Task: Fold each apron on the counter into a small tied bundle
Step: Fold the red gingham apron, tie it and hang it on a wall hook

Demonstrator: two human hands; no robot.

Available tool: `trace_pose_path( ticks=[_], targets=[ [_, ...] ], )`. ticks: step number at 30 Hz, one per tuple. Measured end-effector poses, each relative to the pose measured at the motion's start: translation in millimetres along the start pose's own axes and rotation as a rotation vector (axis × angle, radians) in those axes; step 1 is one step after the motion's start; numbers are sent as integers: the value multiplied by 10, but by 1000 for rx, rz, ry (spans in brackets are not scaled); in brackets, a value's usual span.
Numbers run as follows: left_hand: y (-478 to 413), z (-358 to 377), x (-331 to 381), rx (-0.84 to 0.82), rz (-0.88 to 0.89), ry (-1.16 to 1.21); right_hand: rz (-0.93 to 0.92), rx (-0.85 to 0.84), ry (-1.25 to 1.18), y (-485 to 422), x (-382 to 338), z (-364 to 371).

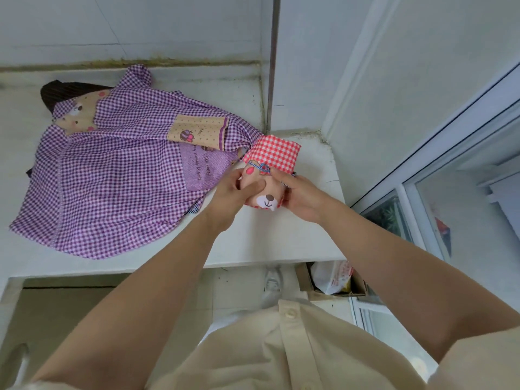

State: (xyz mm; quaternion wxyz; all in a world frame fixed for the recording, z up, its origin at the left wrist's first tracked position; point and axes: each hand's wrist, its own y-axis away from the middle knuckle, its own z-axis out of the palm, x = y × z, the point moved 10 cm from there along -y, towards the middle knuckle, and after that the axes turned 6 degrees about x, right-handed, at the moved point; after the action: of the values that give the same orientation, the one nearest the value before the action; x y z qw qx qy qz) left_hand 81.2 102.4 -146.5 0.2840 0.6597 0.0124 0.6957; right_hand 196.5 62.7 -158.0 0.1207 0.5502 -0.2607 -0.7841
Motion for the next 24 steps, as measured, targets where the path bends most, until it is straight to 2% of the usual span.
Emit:
trace_pose_path(
  ticks=[6, 11, 15, 19, 22, 24],
  targets=[
    [489, -56, -197, 12, -100, -6, -44, 18, -82, 443, 261, 135],
    [729, 17, -180, 23, -39, -92, -123, 17, 4, 846, 335, 122],
    [865, 258, -46, -37, 70, -140, -143, 54, 12, 1048, 350, -60],
    [945, 672, 187, -159, 119, -131, -194, 101, 27, 1240, 87, -284],
    [894, 986, 440, -212, 137, -161, -264, 176, -17, 1330, -210, -543],
    [859, 1231, 638, -223, 129, -196, -264, 164, -51, 1374, -390, -671]
  ],
)
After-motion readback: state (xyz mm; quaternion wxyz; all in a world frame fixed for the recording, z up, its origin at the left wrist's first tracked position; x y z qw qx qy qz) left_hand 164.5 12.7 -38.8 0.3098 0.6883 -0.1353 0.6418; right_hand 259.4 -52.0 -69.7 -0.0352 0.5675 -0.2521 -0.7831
